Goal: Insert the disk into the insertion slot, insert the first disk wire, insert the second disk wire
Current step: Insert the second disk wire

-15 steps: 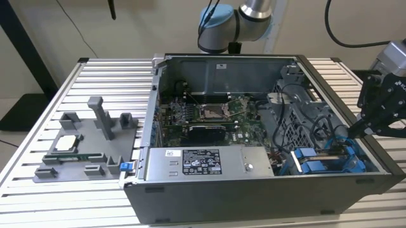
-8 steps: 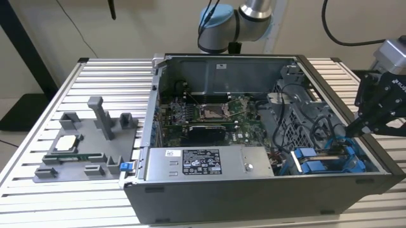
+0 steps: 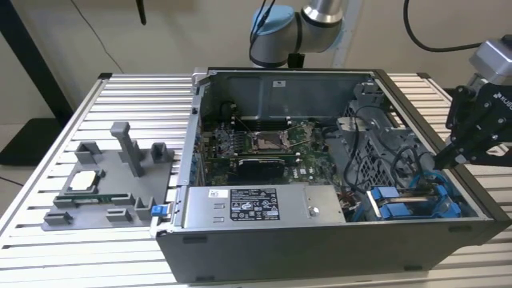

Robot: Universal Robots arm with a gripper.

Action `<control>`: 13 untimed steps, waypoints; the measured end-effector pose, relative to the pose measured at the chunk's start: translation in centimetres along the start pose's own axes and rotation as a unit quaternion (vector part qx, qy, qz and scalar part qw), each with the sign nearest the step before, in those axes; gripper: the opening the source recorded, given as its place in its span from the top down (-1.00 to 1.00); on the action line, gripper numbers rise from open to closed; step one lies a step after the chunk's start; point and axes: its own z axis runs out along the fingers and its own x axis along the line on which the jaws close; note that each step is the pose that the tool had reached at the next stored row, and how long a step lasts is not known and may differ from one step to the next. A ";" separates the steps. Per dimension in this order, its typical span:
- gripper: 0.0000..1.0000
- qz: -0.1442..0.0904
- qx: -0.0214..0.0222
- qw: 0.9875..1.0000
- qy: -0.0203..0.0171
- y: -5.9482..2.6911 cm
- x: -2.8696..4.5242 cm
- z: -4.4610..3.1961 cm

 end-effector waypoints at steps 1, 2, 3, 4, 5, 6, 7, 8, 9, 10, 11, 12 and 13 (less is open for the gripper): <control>1.00 0.000 0.001 1.000 0.000 0.17 -0.06 -0.01; 1.00 0.000 0.002 1.000 0.000 0.36 -0.12 -0.03; 1.00 0.000 0.003 1.000 0.000 0.54 -0.18 -0.06; 1.00 0.000 0.004 1.000 0.000 0.70 -0.25 -0.10; 1.00 -0.001 0.005 1.000 0.000 0.86 -0.31 -0.14; 1.00 -0.001 0.006 1.000 0.000 1.01 -0.36 -0.19; 1.00 -0.001 0.007 1.000 0.000 1.16 -0.42 -0.23; 1.00 -0.001 0.008 1.000 0.000 1.31 -0.48 -0.26; 1.00 -0.001 0.009 1.000 0.000 1.47 -0.53 -0.28; 1.00 -0.001 0.010 1.000 0.000 1.65 -0.60 -0.29; 1.00 -0.001 0.011 1.000 0.000 1.82 -0.67 -0.29; 1.00 -0.001 0.012 1.000 0.000 1.98 -0.74 -0.29; 1.00 -0.002 0.013 1.000 0.000 2.14 -0.82 -0.29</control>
